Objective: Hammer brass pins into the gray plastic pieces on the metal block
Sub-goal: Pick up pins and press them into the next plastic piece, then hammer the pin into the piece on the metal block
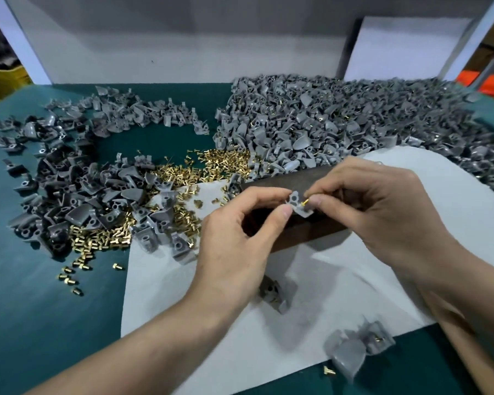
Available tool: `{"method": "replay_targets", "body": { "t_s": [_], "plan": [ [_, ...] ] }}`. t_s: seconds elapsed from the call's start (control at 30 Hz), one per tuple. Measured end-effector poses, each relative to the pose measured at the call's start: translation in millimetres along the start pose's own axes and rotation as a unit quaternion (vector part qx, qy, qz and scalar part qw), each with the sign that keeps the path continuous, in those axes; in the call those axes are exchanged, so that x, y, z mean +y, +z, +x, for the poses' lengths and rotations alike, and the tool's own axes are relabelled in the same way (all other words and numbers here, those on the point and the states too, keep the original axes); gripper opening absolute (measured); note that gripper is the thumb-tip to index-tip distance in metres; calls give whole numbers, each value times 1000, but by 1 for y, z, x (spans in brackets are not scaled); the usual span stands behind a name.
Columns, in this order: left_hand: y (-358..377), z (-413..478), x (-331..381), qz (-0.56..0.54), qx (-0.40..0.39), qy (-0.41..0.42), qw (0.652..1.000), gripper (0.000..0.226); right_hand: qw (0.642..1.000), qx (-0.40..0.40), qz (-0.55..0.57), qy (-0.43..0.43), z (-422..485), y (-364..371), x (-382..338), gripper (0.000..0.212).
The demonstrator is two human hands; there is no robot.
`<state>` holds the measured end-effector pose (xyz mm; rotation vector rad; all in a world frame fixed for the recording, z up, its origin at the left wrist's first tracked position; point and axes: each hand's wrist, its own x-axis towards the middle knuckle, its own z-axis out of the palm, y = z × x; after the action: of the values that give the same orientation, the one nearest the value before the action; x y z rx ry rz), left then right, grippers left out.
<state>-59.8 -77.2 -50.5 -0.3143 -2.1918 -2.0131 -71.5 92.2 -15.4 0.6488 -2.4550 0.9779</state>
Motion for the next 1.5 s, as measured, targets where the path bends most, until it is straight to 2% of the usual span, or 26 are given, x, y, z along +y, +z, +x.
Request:
{"method": "replay_targets", "body": {
  "t_s": [0.07,0.13,0.17,0.2,0.23,0.27,0.3,0.37,0.47,0.57,0.73,0.83,0.9,0.93,1.03,1.2,1.3,1.4,1.5],
  "plan": [
    [1,-1,-1,8,-4,-3,1000,18,999,23,-45,6,2,-18,1,6],
    [1,-1,-4,17,-5,-5,1000,17,987,32,-133,81,1,-41,7,12],
    [1,-1,-5,21,-2,-6,1000,17,968,0,-197,156,-2,-51,14,22],
    [1,-1,-6,23,-1,-4,1000,17,933,-52,-261,244,-8,-58,20,36],
    [1,-1,-7,26,1,-4,1000,18,892,-111,-300,320,-15,-61,24,48],
    [1,-1,-7,28,3,-2,1000,18,866,-149,-309,364,-22,-61,26,54],
    [1,-1,-6,27,4,-4,1000,16,861,-160,-295,381,-28,-60,25,53],
    [1,-2,-4,20,2,-11,1000,11,876,-146,-260,378,-33,-55,20,44],
    [1,-2,-1,14,-1,-18,1000,13,870,-149,-265,389,-26,-49,13,31],
    [4,-1,0,12,2,-14,1000,10,880,-118,-134,439,-17,-48,15,22],
    [5,1,-5,34,13,9,999,13,899,-115,-171,385,-16,-52,22,27],
    [4,2,-8,41,21,18,999,15,943,-3,-39,331,-30,-72,25,21],
    [5,2,-8,49,26,18,998,16,955,54,65,286,-37,-87,15,22],
    [4,1,-8,51,29,13,998,16,954,56,95,277,-39,-91,7,22],
    [4,1,-6,65,33,17,997,17,956,-5,67,285,-47,-91,-11,14],
    [5,3,-5,69,38,33,996,17,946,-109,59,300,-57,-66,-28,24],
    [5,3,-5,69,36,38,996,18,955,-124,38,268,-48,-66,-39,14],
    [3,2,-3,75,32,46,996,23,967,-129,-15,218,-40,-68,-51,34],
    [2,3,-4,68,32,37,997,24,975,-115,-64,181,-34,-63,-58,34]
  ]
}}
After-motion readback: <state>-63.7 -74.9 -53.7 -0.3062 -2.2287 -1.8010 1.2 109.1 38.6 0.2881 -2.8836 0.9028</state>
